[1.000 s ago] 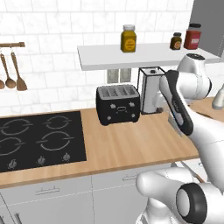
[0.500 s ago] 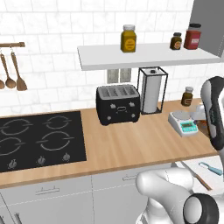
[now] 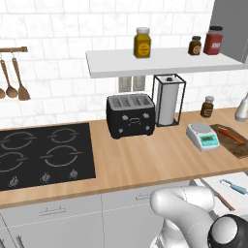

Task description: Place the appropriate cutting tool for cutting the carrot skin on the cutting board.

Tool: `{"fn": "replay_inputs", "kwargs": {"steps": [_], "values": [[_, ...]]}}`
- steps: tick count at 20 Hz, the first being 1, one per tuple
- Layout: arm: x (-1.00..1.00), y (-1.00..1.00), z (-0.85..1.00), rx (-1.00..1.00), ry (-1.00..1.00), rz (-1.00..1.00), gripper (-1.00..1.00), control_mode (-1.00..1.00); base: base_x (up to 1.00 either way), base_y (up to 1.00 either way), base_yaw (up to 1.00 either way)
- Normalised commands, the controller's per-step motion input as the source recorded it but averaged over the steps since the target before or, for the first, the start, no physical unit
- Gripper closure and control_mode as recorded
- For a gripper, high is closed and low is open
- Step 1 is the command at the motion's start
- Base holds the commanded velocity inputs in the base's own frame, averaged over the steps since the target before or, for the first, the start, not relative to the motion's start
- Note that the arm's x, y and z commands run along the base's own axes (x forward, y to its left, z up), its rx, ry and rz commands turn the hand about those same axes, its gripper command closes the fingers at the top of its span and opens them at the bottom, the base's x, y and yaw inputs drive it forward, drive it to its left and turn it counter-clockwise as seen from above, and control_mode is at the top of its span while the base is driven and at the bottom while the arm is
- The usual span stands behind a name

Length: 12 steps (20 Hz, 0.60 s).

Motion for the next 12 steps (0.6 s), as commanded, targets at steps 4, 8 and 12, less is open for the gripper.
{"fn": "replay_inputs", "kwargs": {"steps": [4, 8, 12], "values": [[-0.42, -0.70, -0.52, 0.00, 0.14, -0.08, -1.00, -1.00, 0.00, 0.00, 0.00], [0.00, -0.70, -0.59, 0.04, 0.18, -0.02, -1.00, -1.00, 0.00, 0.00, 0.00], [0.15, -0.40, -0.52, 0.03, 0.12, 0.01, -1.00, -1.00, 0.00, 0.00, 0.00]]}}
